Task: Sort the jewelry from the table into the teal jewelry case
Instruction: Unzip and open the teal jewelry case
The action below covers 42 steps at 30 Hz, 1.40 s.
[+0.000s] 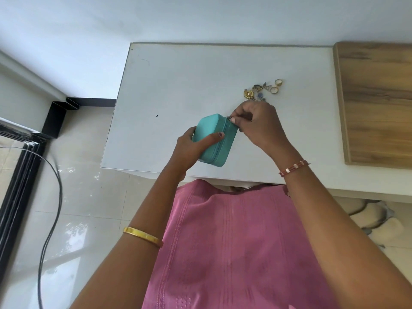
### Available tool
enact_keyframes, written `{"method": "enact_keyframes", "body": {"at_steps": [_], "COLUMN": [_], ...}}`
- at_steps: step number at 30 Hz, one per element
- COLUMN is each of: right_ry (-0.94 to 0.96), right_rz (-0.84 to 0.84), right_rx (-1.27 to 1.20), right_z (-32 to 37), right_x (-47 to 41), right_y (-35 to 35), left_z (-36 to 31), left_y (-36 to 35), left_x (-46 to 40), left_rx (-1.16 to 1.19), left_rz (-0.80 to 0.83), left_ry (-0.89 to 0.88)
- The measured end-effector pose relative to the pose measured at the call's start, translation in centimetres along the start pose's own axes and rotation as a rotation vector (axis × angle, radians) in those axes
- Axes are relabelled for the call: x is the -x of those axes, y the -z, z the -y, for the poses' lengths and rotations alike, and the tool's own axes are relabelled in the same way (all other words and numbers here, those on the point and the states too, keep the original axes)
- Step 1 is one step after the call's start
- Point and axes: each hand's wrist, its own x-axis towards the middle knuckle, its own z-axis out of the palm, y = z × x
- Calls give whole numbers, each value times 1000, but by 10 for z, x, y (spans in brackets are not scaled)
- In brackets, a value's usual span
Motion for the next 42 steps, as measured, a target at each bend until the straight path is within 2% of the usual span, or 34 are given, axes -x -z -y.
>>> {"method": "enact_keyframes", "body": {"at_steps": [4, 9, 15, 20, 26, 28, 31, 32, 34, 36, 38, 42], "right_ry": [177, 381, 488, 459, 293, 169, 5, -1, 16, 29, 38, 120], "right_rz": [-179, -216, -225, -251, -205, -179, -61, -24, 25, 42, 23, -141], "right_rx": [179, 358, 503, 385, 47, -83, -237, -246, -243, -240, -242, -175], "right_z": [-2, 3, 0, 0, -7, -9, -9, -8, -6, -6, -7, -12], "right_x": [11, 43, 66, 54, 35, 26, 15, 12, 9, 8, 6, 6], "right_y": [-12, -30, -37, -32, -30, -24, -13, -10, -7, -8, -10, -21], "left_z": [-5, -14, -13, -16, -20, -13, -2, 0, -1, -4, -6, -11], "left_y": [-7, -7, -4, -4, -3, 2, 4, 3, 1, 1, 1, -4], "left_x": [-2, -11, -10, -5, -2, -6, -10, -11, -13, -17, -24, -24], "left_rx": [18, 170, 219, 202, -35, -198, -382, -369, -225, -114, -135, -104], "left_rz": [-92, -191, -105, 14, 117, 108, 32, 42, 69, 55, 25, -22], "left_ry": [84, 261, 362, 423, 346, 283, -39, -151, -240, -224, -207, -58]}}
